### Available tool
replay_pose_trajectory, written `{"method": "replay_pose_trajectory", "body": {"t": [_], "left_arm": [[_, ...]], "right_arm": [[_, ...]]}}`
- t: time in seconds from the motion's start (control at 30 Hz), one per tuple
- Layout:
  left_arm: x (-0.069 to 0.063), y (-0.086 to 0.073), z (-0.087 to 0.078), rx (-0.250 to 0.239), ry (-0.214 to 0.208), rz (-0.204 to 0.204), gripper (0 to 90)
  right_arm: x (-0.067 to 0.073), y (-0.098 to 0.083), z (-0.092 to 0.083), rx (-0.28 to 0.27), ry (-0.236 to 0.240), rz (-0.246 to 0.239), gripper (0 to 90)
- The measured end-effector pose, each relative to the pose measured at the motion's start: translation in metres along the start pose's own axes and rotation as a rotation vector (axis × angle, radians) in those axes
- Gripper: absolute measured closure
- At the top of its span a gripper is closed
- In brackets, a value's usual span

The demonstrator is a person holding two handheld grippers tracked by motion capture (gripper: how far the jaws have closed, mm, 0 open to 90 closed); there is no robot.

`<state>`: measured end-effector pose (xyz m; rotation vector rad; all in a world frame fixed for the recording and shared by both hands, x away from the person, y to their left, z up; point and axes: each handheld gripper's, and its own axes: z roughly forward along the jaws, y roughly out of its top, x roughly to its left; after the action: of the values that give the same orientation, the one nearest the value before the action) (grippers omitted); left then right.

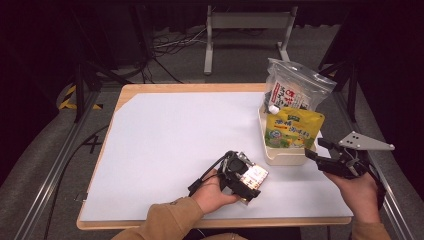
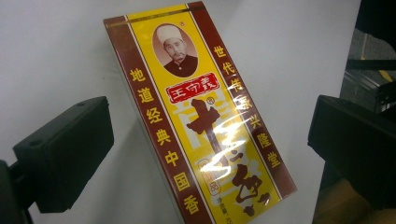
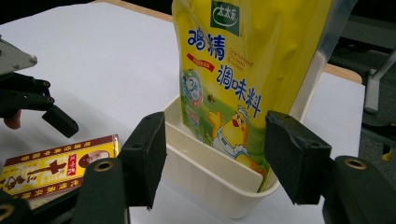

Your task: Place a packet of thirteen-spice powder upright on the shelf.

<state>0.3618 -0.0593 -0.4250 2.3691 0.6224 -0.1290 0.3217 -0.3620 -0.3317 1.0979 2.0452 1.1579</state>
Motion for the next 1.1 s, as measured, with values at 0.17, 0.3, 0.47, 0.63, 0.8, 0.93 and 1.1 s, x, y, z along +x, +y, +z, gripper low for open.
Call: {"method": "replay_pose_trajectory", "body": {"t": [0.17,0.3,0.47,0.63,0.8,0.93,1.1], "left_arm": [[-0.003,-0.002,0.007,0.034,0.034,-0.008,3.2],[-0.004,-0.002,0.011,0.052,0.049,-0.011,4.6],[-0.007,-0.002,0.014,0.058,0.082,0.008,5.7],[-0.008,-0.003,0.014,0.066,0.111,0.039,10.3],[-0.007,-0.003,0.009,0.071,0.113,0.029,19.8],[-0.002,-0.004,0.006,0.065,0.103,0.027,26.4],[-0.002,-0.006,0.005,0.05,0.107,0.025,29.6]], "right_arm": [[0.0,-0.001,0.001,0.005,0.0,0.001,39.2],[0.001,-0.002,0.004,0.016,0.0,0.001,38.6],[0.004,-0.001,0.007,0.023,0.003,-0.006,37.7],[0.004,-0.002,0.009,0.027,0.01,-0.011,37.6],[0.005,-0.002,0.01,0.029,0.02,-0.006,37.7],[0.006,-0.002,0.011,0.033,0.029,-0.008,38.1],[0.011,0.001,0.011,0.03,0.054,-0.016,39.6]]}}
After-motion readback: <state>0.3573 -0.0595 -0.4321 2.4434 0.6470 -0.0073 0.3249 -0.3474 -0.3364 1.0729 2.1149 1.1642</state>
